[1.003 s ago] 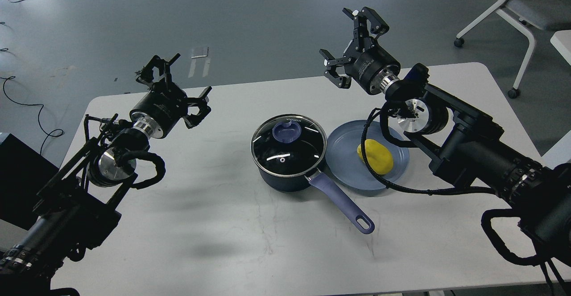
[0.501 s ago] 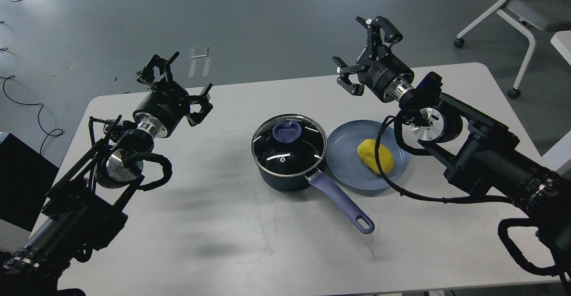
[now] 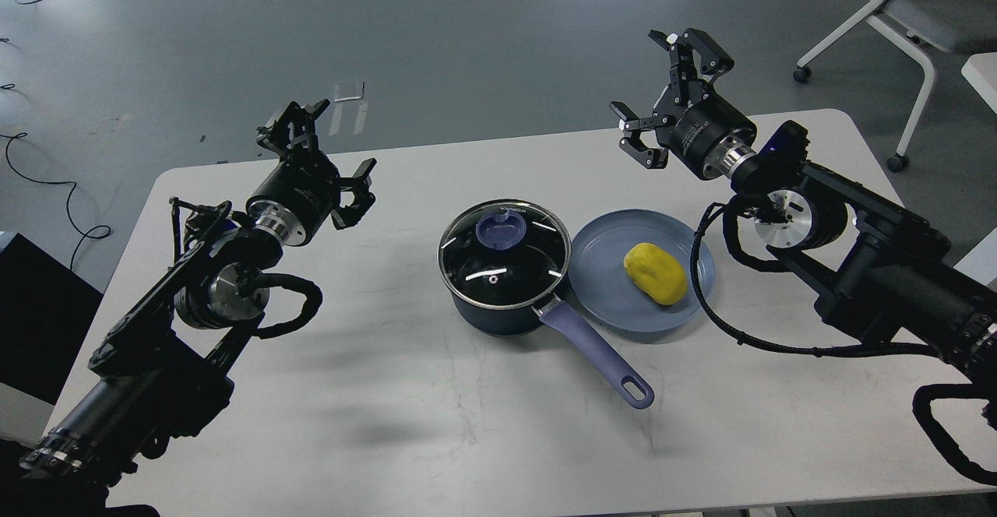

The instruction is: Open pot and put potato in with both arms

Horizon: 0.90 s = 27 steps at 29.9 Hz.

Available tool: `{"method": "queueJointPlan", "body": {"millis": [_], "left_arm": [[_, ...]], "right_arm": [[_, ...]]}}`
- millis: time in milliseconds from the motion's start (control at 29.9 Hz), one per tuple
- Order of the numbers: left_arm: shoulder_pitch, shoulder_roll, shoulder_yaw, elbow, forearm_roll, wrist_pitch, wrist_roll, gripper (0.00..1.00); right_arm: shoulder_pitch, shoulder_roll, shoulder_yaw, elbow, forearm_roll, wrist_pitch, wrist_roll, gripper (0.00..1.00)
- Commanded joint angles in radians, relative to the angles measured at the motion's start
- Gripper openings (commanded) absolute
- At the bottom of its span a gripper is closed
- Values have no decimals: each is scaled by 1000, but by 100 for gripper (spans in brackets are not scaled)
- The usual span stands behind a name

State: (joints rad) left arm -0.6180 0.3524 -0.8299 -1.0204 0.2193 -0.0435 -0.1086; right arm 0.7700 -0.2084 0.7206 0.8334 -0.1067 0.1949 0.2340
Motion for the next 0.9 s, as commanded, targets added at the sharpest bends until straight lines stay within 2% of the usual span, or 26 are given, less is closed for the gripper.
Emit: {"method": "queueJointPlan", "body": {"millis": [0, 33, 67, 100, 167, 334, 401, 501, 602, 735, 869], "left_arm": [[-3, 2, 2, -18, 127, 11, -57, 98], [-3, 0, 2, -21, 219, 16, -118, 98], [-3, 0, 2, -21, 219, 16, -118, 98], [-3, 0, 2, -35, 314, 30, -169, 98], [-3, 7, 2, -61, 440, 77, -195, 98], [-16, 53, 21, -119, 774, 137, -209, 98], [-22, 68, 23, -158, 1060, 213, -240, 98], [-28, 71, 43, -196, 1303, 290, -241, 98], [-55, 77, 119, -225, 1471, 295, -246, 98], [-114, 74, 264, -224, 1525, 295, -243, 98], [-235, 60, 435, -202, 1687, 300, -246, 98]], "right_arm": [[0, -3, 6, 3, 1, 0, 1, 100], [-1, -3, 6, 3, 1, 0, 2, 100], [-1, -3, 6, 3, 1, 0, 2, 100], [-1, -3, 6, 3, 1, 0, 2, 100], [-1, -5, 6, 3, 1, 0, 4, 100], [-1, -34, 8, 3, 1, 0, 5, 100], [-5, -55, 8, 3, 2, 0, 5, 100], [-12, -71, 6, 1, 4, 0, 5, 100], [-29, -69, 6, 1, 4, -6, 5, 100], [-34, -65, 10, 0, 4, -14, 8, 100], [-34, -69, 14, -1, 4, -17, 8, 100]]}}
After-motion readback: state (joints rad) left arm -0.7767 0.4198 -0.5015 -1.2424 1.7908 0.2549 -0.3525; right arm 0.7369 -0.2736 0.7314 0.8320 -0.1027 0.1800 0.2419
